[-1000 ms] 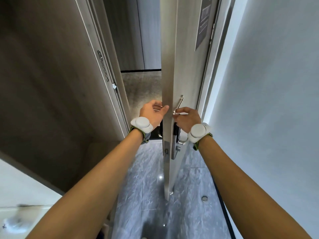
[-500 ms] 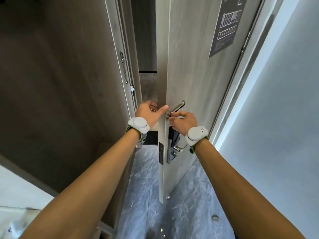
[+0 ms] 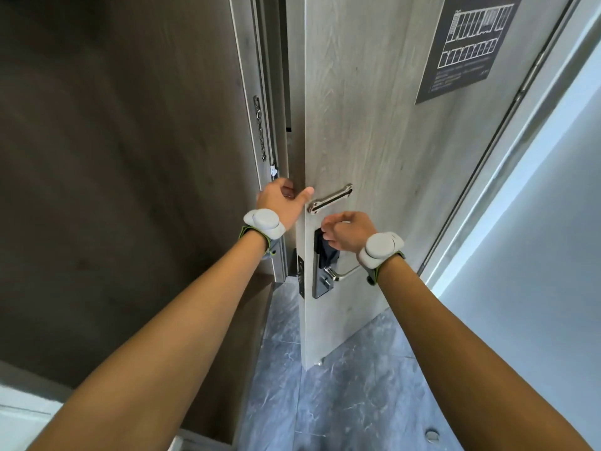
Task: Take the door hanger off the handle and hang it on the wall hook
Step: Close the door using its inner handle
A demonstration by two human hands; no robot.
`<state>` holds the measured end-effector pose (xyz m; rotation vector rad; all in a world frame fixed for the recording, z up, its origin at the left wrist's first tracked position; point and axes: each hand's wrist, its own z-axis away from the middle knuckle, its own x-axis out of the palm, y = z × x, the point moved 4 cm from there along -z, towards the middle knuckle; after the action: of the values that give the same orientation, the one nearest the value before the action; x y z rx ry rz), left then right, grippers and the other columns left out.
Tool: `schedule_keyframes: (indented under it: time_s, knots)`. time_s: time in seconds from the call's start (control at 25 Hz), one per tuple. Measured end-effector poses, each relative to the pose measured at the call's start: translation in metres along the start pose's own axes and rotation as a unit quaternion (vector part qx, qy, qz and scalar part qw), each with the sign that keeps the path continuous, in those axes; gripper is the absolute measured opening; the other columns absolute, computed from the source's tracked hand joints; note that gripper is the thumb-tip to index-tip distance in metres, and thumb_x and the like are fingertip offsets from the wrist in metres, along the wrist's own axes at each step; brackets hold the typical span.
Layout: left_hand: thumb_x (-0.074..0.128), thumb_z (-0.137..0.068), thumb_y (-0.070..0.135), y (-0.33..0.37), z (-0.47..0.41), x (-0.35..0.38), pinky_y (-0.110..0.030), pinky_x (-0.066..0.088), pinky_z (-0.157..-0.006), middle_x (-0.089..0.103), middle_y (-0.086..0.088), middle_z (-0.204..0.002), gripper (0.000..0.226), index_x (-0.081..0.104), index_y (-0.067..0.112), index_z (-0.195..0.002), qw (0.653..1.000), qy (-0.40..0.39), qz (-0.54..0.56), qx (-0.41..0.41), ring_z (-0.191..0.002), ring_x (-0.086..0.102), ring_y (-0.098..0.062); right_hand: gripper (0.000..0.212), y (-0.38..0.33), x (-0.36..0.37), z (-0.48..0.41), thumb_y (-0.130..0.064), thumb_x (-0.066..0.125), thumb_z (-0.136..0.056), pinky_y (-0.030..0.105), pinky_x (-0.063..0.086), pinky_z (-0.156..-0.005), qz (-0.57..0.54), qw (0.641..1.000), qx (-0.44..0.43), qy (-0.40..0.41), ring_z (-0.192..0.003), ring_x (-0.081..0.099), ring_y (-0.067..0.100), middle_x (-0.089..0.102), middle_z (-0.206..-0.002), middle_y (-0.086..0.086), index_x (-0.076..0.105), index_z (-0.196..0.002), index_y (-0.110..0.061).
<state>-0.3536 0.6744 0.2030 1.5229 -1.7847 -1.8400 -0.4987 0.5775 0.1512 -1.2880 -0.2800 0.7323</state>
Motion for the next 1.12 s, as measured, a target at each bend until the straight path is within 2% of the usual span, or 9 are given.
schedule_keyframes:
  time_s: [0.12,0.2,0.28,0.36,0.56,0.8,0.88,1.0,1.12]
  knots:
    - [0.073,-0.083,0.049,-0.013,-0.032,-0.005,-0.038,0.058,-0.093,0.077,-0.007,-0.104,0.049,0.071,0.008,-0.111,1.0,0.01,0.002,-0.008,-0.096,0.072,-0.024,0.022,0.005,0.006,-0.027,0.0,0.06,-0.092,0.044,0.059,-0.093,0.013,1.0,0.018,-0.01,-0.084,0.064,0.024,0.067,-0.089,0.011,0.066,-0.079,-0.017]
    - [0.074,-0.084,0.045,-0.022,-0.051,-0.008,-0.036,0.059,-0.091,0.077,-0.006,-0.098,0.043,0.073,0.009,-0.107,1.0,0.029,0.007,-0.01,-0.089,0.072,-0.021,0.012,0.011,0.011,-0.048,-0.002,0.061,-0.092,0.045,0.058,-0.094,0.027,0.999,0.032,-0.015,-0.084,0.064,0.024,0.069,-0.094,0.016,0.071,-0.092,-0.008]
    - [0.073,-0.085,0.042,-0.029,-0.072,-0.008,-0.033,0.059,-0.089,0.076,-0.002,-0.09,0.037,0.075,0.01,-0.105,0.999,0.044,0.005,-0.007,-0.083,0.069,-0.017,0.024,0.016,0.02,-0.071,-0.005,0.064,-0.091,0.039,0.06,-0.087,0.053,0.997,0.035,-0.033,-0.085,0.064,0.024,0.073,-0.108,0.025,0.07,-0.114,0.0]
    - [0.071,-0.087,0.039,-0.039,-0.1,-0.008,-0.028,0.056,-0.09,0.074,0.0,-0.088,0.036,0.075,0.011,-0.108,0.999,0.053,-0.001,-0.012,-0.084,0.068,-0.015,0.031,0.02,0.03,-0.102,-0.007,0.066,-0.09,0.032,0.058,-0.078,0.083,0.995,0.04,-0.047,-0.091,0.072,0.031,0.072,-0.121,0.025,0.069,-0.12,0.0]
    - [0.063,-0.093,0.037,-0.059,-0.155,-0.006,-0.019,0.045,-0.087,0.079,-0.005,-0.102,0.036,0.073,0.011,-0.116,0.998,0.062,-0.009,-0.016,-0.09,0.067,-0.01,0.039,0.027,0.053,-0.169,-0.016,0.07,-0.089,0.04,0.055,-0.101,0.177,0.979,0.058,-0.082,-0.12,0.067,0.035,0.07,-0.129,0.018,0.067,-0.127,-0.006]
    - [0.062,-0.093,0.038,-0.085,-0.229,-0.008,-0.004,0.035,-0.052,0.058,0.019,-0.053,0.03,0.074,0.011,-0.087,0.996,0.08,-0.028,-0.037,-0.049,0.052,0.015,0.049,0.026,0.091,-0.244,-0.022,0.068,-0.093,0.029,0.053,-0.1,0.268,0.954,0.056,-0.121,-0.117,0.068,0.028,0.063,-0.141,0.007,0.058,-0.14,-0.012]
    - [0.063,-0.093,0.037,-0.087,-0.246,-0.009,-0.006,0.033,-0.048,0.055,0.015,-0.048,0.032,0.073,0.009,-0.081,0.995,0.089,-0.027,-0.035,-0.047,0.051,0.007,0.049,0.022,0.098,-0.261,-0.025,0.066,-0.094,0.03,0.049,-0.109,0.312,0.94,0.058,-0.122,-0.127,0.063,0.027,0.06,-0.146,0.005,0.055,-0.142,-0.014]
    - [0.063,-0.094,0.034,-0.092,-0.276,-0.007,-0.019,0.027,-0.045,0.043,0.002,-0.046,0.045,0.052,0.011,-0.056,0.994,0.09,-0.06,-0.004,-0.049,0.034,-0.014,0.048,0.018,0.105,-0.289,-0.03,0.057,-0.1,0.032,0.04,-0.118,0.356,0.923,0.068,-0.131,-0.139,0.054,0.025,0.052,-0.154,0.003,0.053,-0.145,-0.017]
    - [0.063,-0.095,0.026,-0.099,-0.312,-0.003,-0.015,0.023,-0.042,0.031,0.006,-0.042,0.053,0.039,0.019,-0.049,0.996,0.078,-0.038,0.025,-0.042,0.027,-0.011,0.042,0.016,0.115,-0.321,-0.025,0.053,-0.102,0.032,0.039,-0.118,0.364,0.919,0.075,-0.135,-0.14,0.052,0.028,0.057,-0.149,0.009,0.058,-0.14,-0.009]
